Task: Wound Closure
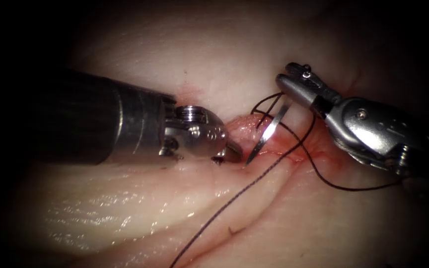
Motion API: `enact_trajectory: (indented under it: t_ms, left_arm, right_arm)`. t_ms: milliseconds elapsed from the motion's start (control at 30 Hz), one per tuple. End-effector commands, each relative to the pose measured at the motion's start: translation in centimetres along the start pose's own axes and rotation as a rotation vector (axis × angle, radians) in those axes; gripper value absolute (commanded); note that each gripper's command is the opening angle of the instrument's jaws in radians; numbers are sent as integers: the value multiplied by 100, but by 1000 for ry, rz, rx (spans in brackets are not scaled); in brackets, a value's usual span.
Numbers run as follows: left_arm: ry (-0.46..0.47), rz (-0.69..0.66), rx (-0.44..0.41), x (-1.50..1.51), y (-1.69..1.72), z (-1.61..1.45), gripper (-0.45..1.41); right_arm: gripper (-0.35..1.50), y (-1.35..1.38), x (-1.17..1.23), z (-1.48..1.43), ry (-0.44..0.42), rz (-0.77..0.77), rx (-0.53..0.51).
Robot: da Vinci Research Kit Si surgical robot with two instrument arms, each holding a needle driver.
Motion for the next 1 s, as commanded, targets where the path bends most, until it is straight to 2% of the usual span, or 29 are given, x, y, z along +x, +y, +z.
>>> enact_trajectory:
  t_ms: [33,133,233,567,833,1000]
  left_arm:
    - [1,-1,2,5,-1,5,19]
    - [2,-8,-3,6,4,3,24]
    - [-2,-9,-3,6,12,1,39]
    - [0,-17,-18,12,13,-10,36]
    - [0,-18,-11,22,14,-22,32]
    - [64,-13,65,33,12,-42,24]
  right_arm:
    - [-35,-2,-6,9,2,-17,1]
    - [-35,-1,-10,10,6,-51,-4]
    - [-35,0,-16,10,9,-91,-7]
    - [-35,-21,-31,7,3,-271,4]
    - [-35,-37,-47,11,-13,-324,21]
    - [-35,-43,-50,14,-19,-332,32]
